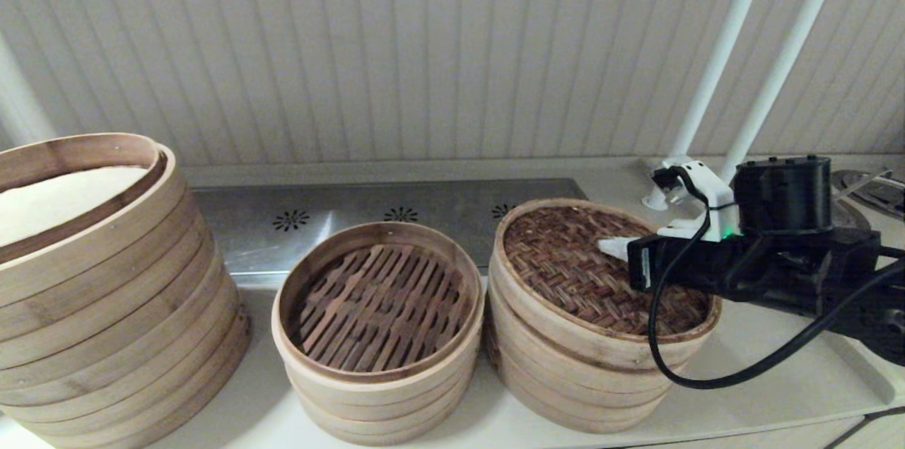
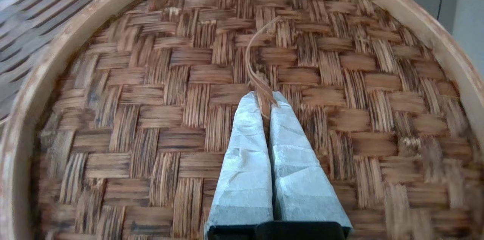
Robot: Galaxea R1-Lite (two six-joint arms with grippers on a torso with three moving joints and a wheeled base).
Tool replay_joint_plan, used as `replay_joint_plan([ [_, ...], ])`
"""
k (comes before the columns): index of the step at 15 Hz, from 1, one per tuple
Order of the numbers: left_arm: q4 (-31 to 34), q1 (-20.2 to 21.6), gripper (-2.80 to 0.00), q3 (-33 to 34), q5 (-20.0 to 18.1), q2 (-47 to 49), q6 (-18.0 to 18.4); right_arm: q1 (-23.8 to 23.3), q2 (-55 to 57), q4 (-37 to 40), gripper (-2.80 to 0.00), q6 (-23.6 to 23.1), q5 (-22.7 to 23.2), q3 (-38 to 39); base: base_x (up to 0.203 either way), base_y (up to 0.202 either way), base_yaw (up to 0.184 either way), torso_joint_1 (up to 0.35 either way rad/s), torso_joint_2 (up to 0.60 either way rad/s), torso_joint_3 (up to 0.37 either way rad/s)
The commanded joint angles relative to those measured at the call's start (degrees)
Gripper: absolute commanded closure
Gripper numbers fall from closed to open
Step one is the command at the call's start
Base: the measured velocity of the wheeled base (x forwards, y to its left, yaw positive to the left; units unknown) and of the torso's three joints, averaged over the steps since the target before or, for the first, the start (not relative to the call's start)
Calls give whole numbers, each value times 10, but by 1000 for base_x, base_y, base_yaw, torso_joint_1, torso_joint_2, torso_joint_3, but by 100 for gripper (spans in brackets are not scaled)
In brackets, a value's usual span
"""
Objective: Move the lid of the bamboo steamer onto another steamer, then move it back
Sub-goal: Put the steamer
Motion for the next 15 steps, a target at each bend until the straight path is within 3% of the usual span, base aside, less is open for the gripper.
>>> replay_joint_plan([
  [1, 0, 0, 0, 0, 0, 1, 0, 3, -18, -2, 0, 0, 1, 4, 0, 0, 0, 0, 0, 0],
  [15, 0, 0, 0, 0, 0, 1, 0, 4, 16, -3, 0, 1, 2, -3, 0, 0, 0, 0, 0, 0],
])
